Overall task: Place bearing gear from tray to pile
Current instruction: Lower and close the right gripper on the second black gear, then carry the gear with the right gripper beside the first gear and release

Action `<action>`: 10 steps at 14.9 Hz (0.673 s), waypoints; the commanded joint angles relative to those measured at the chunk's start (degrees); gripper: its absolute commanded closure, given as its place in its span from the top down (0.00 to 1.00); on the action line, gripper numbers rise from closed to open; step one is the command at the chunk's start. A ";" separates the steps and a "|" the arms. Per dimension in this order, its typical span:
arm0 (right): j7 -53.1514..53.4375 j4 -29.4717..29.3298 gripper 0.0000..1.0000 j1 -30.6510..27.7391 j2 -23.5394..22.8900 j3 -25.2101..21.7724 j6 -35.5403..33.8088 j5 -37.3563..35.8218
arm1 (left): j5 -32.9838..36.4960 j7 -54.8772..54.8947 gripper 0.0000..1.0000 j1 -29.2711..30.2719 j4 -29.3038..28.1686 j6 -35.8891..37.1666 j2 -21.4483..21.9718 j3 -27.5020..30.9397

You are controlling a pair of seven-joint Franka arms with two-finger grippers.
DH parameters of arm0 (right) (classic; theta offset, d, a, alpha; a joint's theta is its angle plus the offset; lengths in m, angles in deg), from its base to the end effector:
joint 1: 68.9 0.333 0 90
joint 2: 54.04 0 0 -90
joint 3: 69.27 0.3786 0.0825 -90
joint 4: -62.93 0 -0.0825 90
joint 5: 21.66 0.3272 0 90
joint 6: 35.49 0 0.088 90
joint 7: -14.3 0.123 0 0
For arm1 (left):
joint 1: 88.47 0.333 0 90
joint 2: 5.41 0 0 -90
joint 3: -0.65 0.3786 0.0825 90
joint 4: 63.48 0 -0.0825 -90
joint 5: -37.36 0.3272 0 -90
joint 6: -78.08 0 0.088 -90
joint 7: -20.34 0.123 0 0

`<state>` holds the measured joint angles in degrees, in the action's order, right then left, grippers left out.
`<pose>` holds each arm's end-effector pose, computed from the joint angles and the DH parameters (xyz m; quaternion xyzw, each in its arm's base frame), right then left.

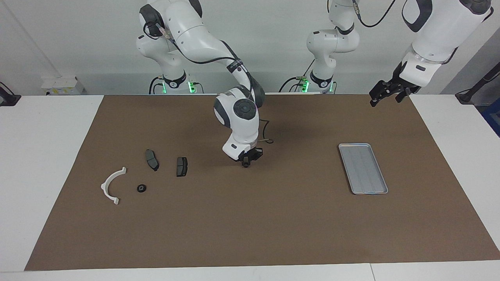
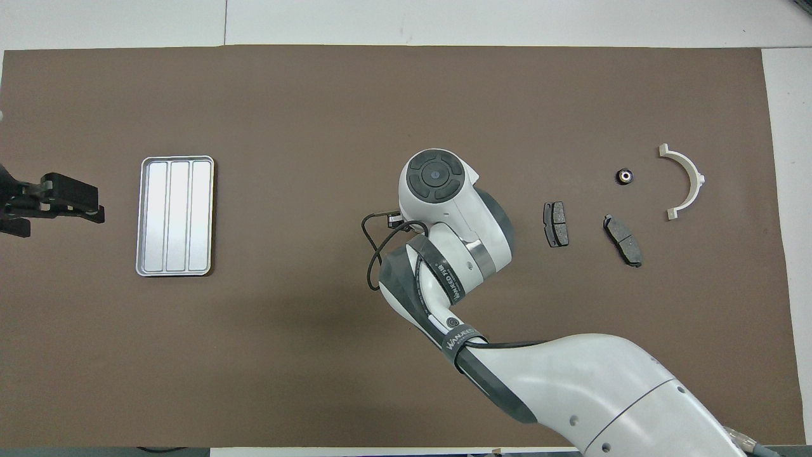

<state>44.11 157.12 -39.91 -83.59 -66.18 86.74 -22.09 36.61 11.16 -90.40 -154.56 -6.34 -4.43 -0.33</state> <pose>0.5635 0.3457 0.3836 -0.9997 -0.0185 0.0162 0.0022 0.4780 -0.0261 0.6638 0.9973 0.0543 -0.0499 0.0011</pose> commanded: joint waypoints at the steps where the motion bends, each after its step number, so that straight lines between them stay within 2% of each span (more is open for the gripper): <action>1: -4.66 -1.63 0.00 -4.71 4.40 0.52 -4.45 -0.10 | 0.84 0.65 1.00 0.18 -1.21 -0.75 1.48 -0.43; 5: -18.96 -5.14 0.00 -13.93 7.05 0.43 -9.11 -0.10 | 0.92 0.65 1.00 0.00 -1.21 -0.66 1.48 -0.52; 10: -36.28 -5.24 0.00 -24.49 7.15 0.52 -8.60 0.33 | 0.92 0.65 1.00 0.00 -1.21 -0.75 1.48 -0.52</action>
<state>13.01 152.32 -61.53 -75.95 -66.67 78.04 -22.14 36.61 11.16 -90.41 -154.56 -6.34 -4.35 -0.63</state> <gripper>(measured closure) 0.771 0.000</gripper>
